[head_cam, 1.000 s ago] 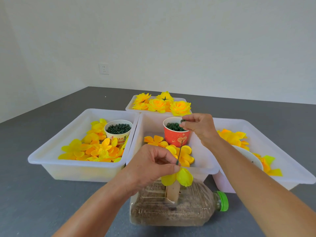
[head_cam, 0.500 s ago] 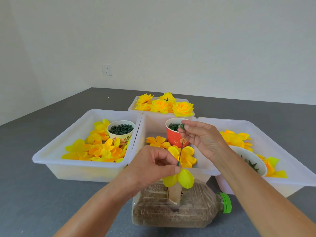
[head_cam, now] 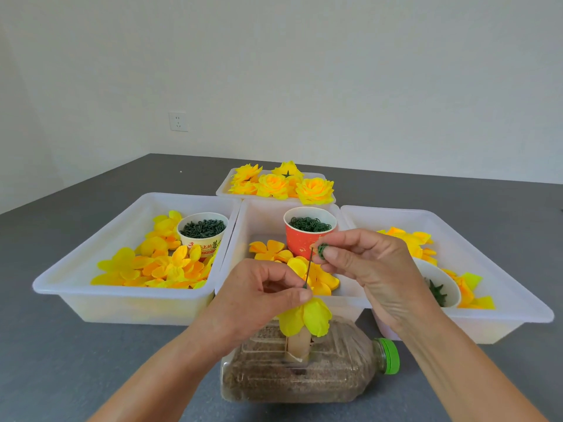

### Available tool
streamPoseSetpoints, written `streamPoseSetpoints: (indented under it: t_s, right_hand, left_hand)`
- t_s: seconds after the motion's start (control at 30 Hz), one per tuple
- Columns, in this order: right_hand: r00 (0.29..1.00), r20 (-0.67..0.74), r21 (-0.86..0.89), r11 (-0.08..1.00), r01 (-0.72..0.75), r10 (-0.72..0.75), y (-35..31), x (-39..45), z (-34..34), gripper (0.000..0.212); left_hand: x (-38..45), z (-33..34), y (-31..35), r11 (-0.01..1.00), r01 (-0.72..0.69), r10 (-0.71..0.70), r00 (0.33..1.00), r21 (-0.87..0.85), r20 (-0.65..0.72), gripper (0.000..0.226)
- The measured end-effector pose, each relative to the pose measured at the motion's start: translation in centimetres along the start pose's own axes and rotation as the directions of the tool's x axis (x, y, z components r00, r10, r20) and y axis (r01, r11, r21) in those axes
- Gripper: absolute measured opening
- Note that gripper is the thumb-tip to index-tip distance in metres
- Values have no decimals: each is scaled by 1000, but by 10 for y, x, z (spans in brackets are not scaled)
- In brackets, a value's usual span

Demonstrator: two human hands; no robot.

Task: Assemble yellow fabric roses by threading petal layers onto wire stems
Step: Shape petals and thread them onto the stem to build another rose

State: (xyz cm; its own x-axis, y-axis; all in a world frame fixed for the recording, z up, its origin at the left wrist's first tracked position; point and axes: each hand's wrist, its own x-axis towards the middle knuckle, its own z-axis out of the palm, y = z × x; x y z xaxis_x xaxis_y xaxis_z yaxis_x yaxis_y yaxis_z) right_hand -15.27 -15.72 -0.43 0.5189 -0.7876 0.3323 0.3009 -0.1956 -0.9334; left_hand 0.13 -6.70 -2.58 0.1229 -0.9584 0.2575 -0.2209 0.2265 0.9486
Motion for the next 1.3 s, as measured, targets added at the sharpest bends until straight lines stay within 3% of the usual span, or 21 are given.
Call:
streamPoseSetpoints:
  t_s: [0.27,0.63,1.1,1.3]
  right_hand:
    - [999,-12,33,998,46,-46,0,-8,7,19]
    - [978,-99,-46,982,182,-185,-9,-14,13,18]
    - [993,-95,161,986,-48,64,23,-11,21,15]
    - [987,-133,247,967,-56,91,37,-3,12,21]
  left_hand:
    - [1,1,-2,1000,-5,5,1000,10,-6,7]
    - [1,5,0,992,-116,111,990,-57,-85,13]
    - [3,7,0,992,-118,112,987,-48,-115,17]
    - [3,10,0,993,-114,109,987,-36,-115,12]
